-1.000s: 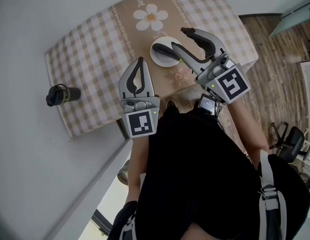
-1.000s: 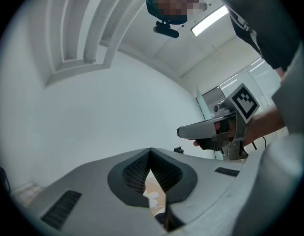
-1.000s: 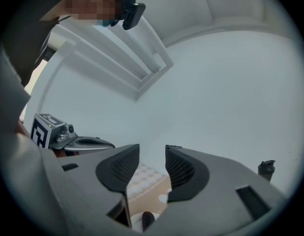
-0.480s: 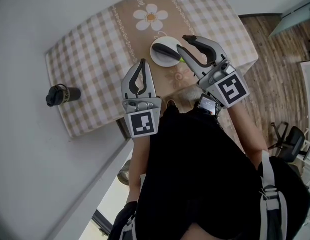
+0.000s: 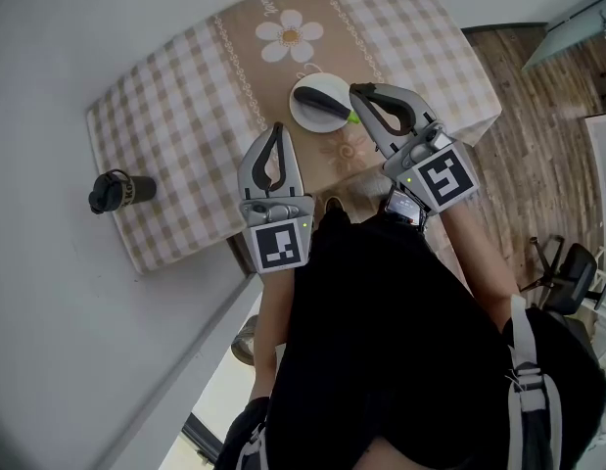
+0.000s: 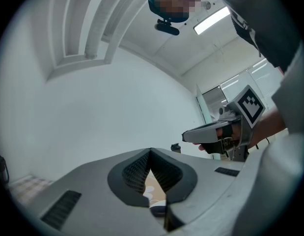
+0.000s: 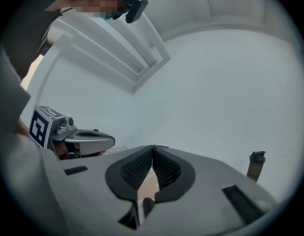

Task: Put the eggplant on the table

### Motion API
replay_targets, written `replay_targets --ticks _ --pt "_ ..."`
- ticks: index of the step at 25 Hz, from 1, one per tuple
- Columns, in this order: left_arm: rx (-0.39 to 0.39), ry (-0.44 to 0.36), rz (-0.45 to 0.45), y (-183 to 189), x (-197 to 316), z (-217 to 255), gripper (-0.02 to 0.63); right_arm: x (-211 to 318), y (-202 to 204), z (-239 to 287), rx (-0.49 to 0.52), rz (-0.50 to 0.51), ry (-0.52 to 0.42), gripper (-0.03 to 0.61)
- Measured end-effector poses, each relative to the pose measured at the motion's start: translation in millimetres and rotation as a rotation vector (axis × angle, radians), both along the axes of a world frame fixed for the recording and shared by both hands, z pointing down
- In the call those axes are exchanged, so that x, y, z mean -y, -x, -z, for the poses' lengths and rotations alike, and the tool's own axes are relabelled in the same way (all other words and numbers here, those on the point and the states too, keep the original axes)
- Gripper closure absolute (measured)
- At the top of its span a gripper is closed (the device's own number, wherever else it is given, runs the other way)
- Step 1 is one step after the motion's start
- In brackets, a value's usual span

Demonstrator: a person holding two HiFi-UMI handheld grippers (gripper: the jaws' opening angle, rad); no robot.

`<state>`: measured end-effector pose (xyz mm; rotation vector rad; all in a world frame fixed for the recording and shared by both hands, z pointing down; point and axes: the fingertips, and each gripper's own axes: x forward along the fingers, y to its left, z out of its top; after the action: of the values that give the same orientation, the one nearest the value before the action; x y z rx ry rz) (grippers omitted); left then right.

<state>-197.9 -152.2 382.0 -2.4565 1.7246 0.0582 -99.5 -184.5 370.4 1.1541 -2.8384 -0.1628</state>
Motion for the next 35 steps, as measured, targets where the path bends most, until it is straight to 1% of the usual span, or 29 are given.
replay_targets --ticks 18,23,29,35 --pt "-0.01 0.014 -0.005 0.6 -8.1 -10.1 0.614 -7.6 1.4 -25.6 -0.077 -0.004 0.049 0.572" --pt "-0.015 0.024 0.003 7.8 -3.2 -9.7 0.614 -2.6 6.6 -25.9 -0.078 -0.002 0.065 0.572" --pt "-0.013 0.022 0.001 5.8 -5.8 -13.4 0.614 -3.8 2.9 -30.5 -0.067 -0.009 0.071 0.572" --pt "-0.017 0.02 0.001 6.2 -5.8 -13.0 0.614 -2.4 2.6 -33.3 -0.08 -0.008 0.075 0.572"
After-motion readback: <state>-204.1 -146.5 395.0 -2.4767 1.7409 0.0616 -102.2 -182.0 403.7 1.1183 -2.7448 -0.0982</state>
